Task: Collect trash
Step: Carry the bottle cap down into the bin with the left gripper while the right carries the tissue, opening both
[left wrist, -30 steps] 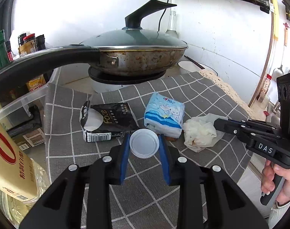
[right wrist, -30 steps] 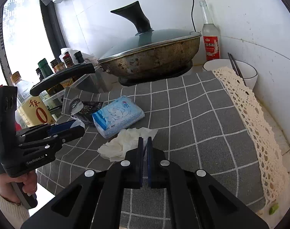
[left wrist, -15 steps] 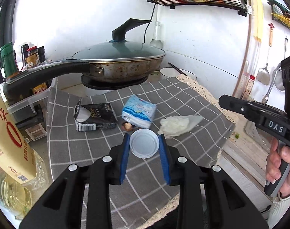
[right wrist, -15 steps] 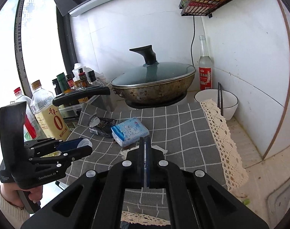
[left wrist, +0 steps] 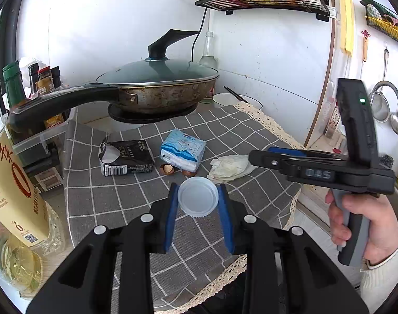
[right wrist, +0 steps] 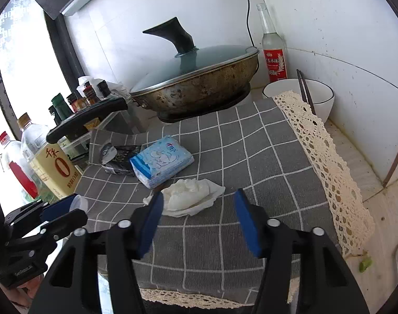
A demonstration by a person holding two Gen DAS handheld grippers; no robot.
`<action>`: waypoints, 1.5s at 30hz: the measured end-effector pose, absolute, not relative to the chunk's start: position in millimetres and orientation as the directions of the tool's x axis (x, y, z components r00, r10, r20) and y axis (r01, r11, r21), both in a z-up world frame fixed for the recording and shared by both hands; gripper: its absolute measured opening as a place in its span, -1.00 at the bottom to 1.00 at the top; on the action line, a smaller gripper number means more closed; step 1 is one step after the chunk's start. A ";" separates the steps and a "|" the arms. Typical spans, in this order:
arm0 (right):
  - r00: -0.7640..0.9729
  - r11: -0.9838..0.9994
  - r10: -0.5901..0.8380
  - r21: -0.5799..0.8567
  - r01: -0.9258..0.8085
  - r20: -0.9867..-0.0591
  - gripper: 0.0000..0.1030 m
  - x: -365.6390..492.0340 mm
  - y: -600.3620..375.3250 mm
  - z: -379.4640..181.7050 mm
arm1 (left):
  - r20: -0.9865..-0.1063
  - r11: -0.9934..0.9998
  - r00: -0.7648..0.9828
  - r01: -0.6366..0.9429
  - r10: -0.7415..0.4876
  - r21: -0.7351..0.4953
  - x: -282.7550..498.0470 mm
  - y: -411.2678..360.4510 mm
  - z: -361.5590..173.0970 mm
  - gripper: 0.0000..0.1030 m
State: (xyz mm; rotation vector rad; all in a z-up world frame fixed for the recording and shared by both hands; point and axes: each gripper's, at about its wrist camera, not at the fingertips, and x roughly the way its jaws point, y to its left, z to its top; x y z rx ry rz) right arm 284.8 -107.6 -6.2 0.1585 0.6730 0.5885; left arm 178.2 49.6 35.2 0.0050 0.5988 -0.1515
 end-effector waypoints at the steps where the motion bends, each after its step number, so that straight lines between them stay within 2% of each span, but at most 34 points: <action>1: 0.624 0.836 0.546 0.311 -0.453 -0.559 -0.34 289.4 -102.5 -9.0 | -0.562 0.989 0.815 0.143 -0.142 -0.042 179.0 50.6 34.8 -0.37; 4: 0.595 0.834 0.541 0.290 -0.469 -0.595 -0.70 296.4 -88.2 -17.6 | -0.562 0.988 0.814 0.145 -0.145 -0.045 180.3 53.3 32.9 -0.37; 6: 0.608 0.836 0.536 0.266 -0.480 -0.586 -0.83 293.9 -83.4 -17.7 | -0.563 0.989 0.814 0.144 -0.143 -0.044 179.9 53.9 31.9 -0.37; 9: 0.628 0.834 0.540 0.255 -0.490 -0.560 -0.92 290.7 -84.3 -13.2 | -0.561 0.989 0.815 0.143 -0.142 -0.042 178.2 54.7 31.6 -0.37; 19: 0.679 0.816 0.571 0.229 -0.530 -0.462 -0.92 251.6 -103.6 23.3 | -0.538 0.985 0.826 0.167 -0.169 -0.053 158.9 44.5 38.5 -0.37; 26: 0.693 0.810 0.575 0.186 -0.556 -0.434 -0.92 204.3 -128.5 37.0 | -0.552 0.974 0.806 0.216 -0.216 -0.066 141.0 21.7 29.4 -0.37; 34: 0.673 0.818 0.552 0.166 -0.551 -0.492 -0.92 161.6 -149.8 13.5 | -0.590 0.966 0.770 0.243 -0.244 -0.083 118.4 1.9 2.1 -0.37; 45: 0.569 0.818 0.517 0.172 -0.549 -0.639 -0.92 140.0 -144.5 -56.2 | -0.683 0.960 0.681 0.255 -0.265 -0.118 92.8 -11.1 -62.7 -0.37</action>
